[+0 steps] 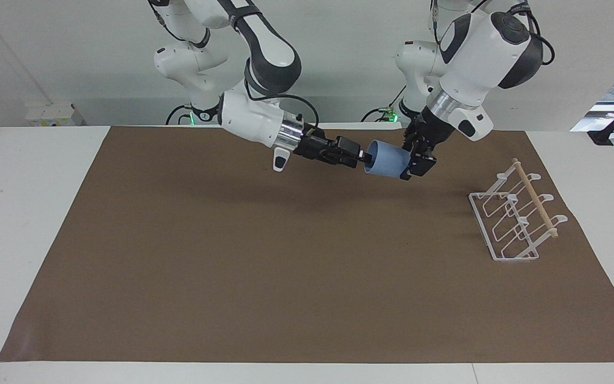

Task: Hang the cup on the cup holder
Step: 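Open the right gripper and withdraw it while the left gripper holds the cup, then lower the cup onto the rack with the left gripper while the right gripper retreats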

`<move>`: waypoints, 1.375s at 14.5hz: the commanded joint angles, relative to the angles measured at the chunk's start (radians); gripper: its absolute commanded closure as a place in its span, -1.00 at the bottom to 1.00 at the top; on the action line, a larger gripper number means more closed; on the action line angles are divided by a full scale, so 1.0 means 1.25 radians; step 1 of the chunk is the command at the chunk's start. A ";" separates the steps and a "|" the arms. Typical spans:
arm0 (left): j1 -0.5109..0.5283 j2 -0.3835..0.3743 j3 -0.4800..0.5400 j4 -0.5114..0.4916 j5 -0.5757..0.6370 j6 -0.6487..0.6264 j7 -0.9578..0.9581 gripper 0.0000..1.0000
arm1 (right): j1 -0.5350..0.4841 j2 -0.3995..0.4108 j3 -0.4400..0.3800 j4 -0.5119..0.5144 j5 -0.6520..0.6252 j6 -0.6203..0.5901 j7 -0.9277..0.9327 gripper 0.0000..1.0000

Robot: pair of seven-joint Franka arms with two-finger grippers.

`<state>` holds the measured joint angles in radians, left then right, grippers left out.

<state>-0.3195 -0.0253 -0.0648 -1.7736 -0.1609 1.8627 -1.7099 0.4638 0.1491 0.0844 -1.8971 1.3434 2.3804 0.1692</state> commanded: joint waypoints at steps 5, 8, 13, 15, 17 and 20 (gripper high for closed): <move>0.006 0.036 0.000 -0.023 0.476 -0.100 -0.007 1.00 | -0.187 -0.036 0.004 -0.059 -0.368 -0.018 -0.028 -0.99; -0.007 0.097 0.000 -0.022 0.773 -0.144 -0.007 1.00 | -0.285 -0.032 0.002 -0.023 -0.532 -0.149 -0.096 -0.99; -0.001 0.148 0.002 -0.010 1.087 -0.156 -0.014 1.00 | -0.397 -0.038 0.002 0.151 -0.980 -0.433 -0.103 -0.99; 0.003 0.170 0.002 -0.013 1.156 -0.184 -0.031 1.00 | -0.422 -0.046 -0.002 0.239 -1.028 -0.583 -0.107 -0.99; 0.003 0.179 0.001 -0.049 1.164 -0.184 -0.084 1.00 | -0.442 -0.086 -0.007 0.278 -1.055 -0.674 -0.107 -0.99; 0.015 0.185 0.002 -0.098 1.234 -0.186 -0.151 1.00 | -0.384 -0.109 -0.043 0.303 -1.112 -0.785 -0.106 -0.99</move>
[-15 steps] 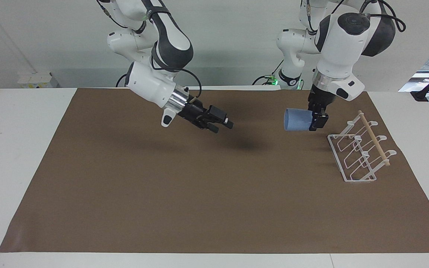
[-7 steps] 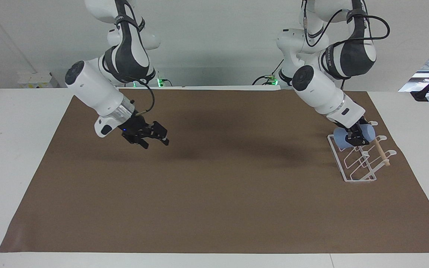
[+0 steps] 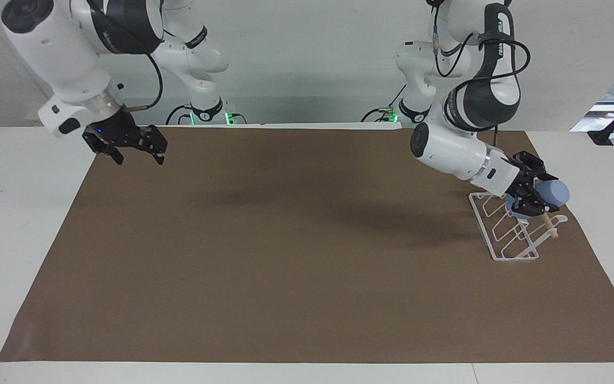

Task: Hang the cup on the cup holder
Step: 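Lower the cup onto the rack with the left gripper while the right gripper retreats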

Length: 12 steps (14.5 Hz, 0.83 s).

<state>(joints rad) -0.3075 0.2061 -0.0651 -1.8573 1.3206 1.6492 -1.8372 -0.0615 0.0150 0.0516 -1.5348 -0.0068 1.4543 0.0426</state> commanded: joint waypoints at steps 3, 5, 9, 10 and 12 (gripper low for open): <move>0.009 0.074 0.002 -0.029 0.108 -0.042 -0.142 1.00 | 0.082 -0.005 -0.073 0.017 -0.085 -0.055 -0.045 -0.99; 0.010 0.101 0.001 -0.030 0.109 -0.043 -0.184 1.00 | 0.095 -0.008 -0.093 0.013 -0.084 -0.053 -0.066 -0.99; 0.014 0.130 -0.002 -0.037 0.109 -0.032 -0.214 0.98 | 0.090 -0.032 -0.103 -0.012 -0.082 -0.064 -0.050 -0.99; 0.021 0.131 -0.004 -0.033 0.106 -0.028 -0.209 0.36 | 0.081 -0.035 -0.100 -0.015 -0.082 -0.064 -0.052 -0.99; 0.024 0.133 -0.003 -0.010 0.097 -0.028 -0.202 -1.00 | 0.080 -0.035 -0.116 -0.015 -0.082 -0.061 -0.053 -0.99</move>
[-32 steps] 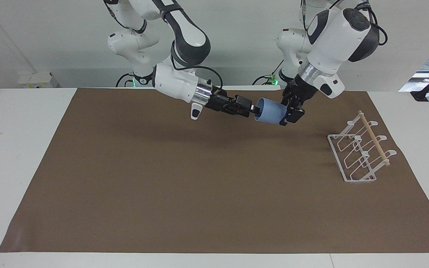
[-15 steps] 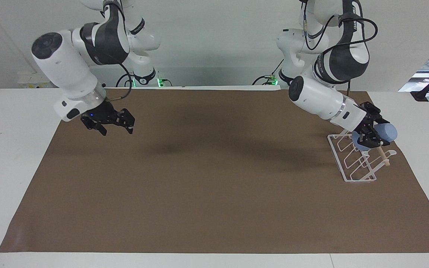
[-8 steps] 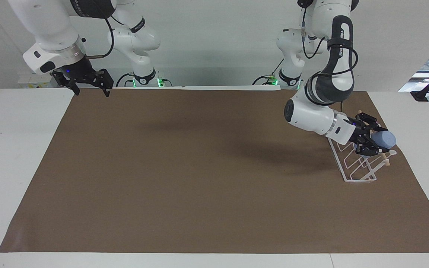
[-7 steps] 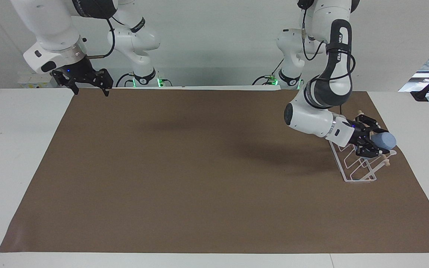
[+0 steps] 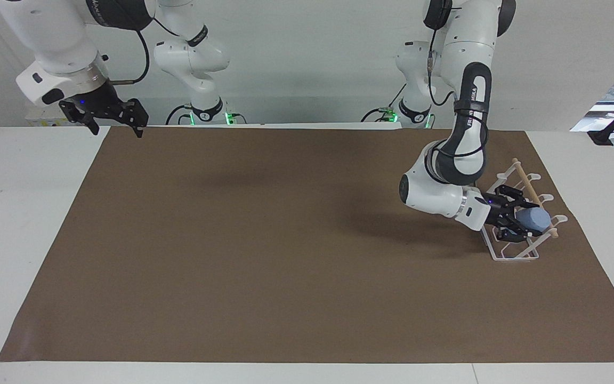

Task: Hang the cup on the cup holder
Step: 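Lower the cup onto the rack with the left gripper while the right gripper retreats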

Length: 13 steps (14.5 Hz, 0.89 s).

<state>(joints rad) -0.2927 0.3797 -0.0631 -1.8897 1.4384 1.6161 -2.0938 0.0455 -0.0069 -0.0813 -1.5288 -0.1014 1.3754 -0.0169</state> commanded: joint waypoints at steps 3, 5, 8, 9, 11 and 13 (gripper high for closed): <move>0.022 0.009 -0.002 0.037 0.003 -0.015 0.001 -1.00 | -0.002 -0.018 -0.015 -0.021 -0.005 -0.008 -0.006 -0.99; 0.019 0.010 -0.005 0.054 -0.031 -0.051 0.004 -0.99 | -0.001 -0.017 -0.018 -0.019 0.001 -0.017 -0.013 -0.99; 0.044 -0.042 -0.008 0.061 -0.124 -0.023 0.074 -0.99 | -0.006 -0.017 -0.038 -0.024 0.012 -0.013 -0.021 -0.99; 0.052 -0.089 -0.006 0.056 -0.195 0.029 0.142 -0.99 | -0.006 -0.017 -0.038 -0.024 0.012 -0.014 -0.023 -0.99; 0.076 -0.160 -0.004 0.050 -0.271 0.064 0.294 -0.99 | -0.005 -0.018 -0.037 -0.027 0.011 -0.014 -0.022 -0.99; 0.099 -0.209 -0.004 0.048 -0.372 0.066 0.468 -0.99 | -0.002 -0.019 -0.037 -0.029 0.011 -0.014 -0.022 -0.99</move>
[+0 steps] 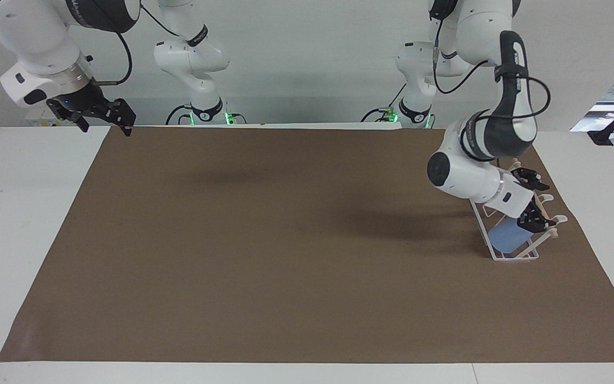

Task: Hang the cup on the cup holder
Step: 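Lower the cup onto the rack with the left gripper while the right gripper retreats, then release the cup and withdraw the left gripper from the rack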

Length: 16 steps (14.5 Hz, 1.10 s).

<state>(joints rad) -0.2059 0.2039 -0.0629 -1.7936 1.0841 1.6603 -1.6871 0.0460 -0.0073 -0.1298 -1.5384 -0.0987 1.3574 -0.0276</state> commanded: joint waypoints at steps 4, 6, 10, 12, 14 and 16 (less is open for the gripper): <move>0.079 -0.149 -0.002 -0.028 -0.330 0.033 0.477 -0.99 | -0.002 -0.019 0.002 -0.021 0.009 0.000 -0.014 -0.99; 0.091 -0.172 0.001 -0.017 -0.462 0.036 0.665 -1.00 | -0.002 -0.018 0.002 -0.021 0.009 0.000 -0.014 -0.99; 0.134 -0.216 0.005 -0.012 -0.608 0.011 0.971 -1.00 | -0.002 -0.019 0.002 -0.021 0.009 0.000 -0.014 -0.99; 0.172 -0.233 0.005 -0.008 -0.685 -0.041 1.210 -1.00 | -0.002 -0.019 0.002 -0.021 0.009 0.000 -0.014 -0.99; 0.240 -0.231 -0.006 0.016 -0.794 -0.052 1.405 -1.00 | -0.002 -0.019 0.002 -0.021 0.009 0.000 -0.014 -0.99; 0.244 -0.221 -0.023 0.038 -0.845 -0.065 1.451 -1.00 | -0.002 -0.019 0.002 -0.021 0.009 0.000 -0.014 -0.99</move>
<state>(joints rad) 0.0787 -0.0797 -0.0583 -1.7782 0.0849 1.6099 0.0486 0.0464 -0.0079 -0.1283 -1.5408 -0.0985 1.3574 -0.0276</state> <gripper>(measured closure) 0.000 0.004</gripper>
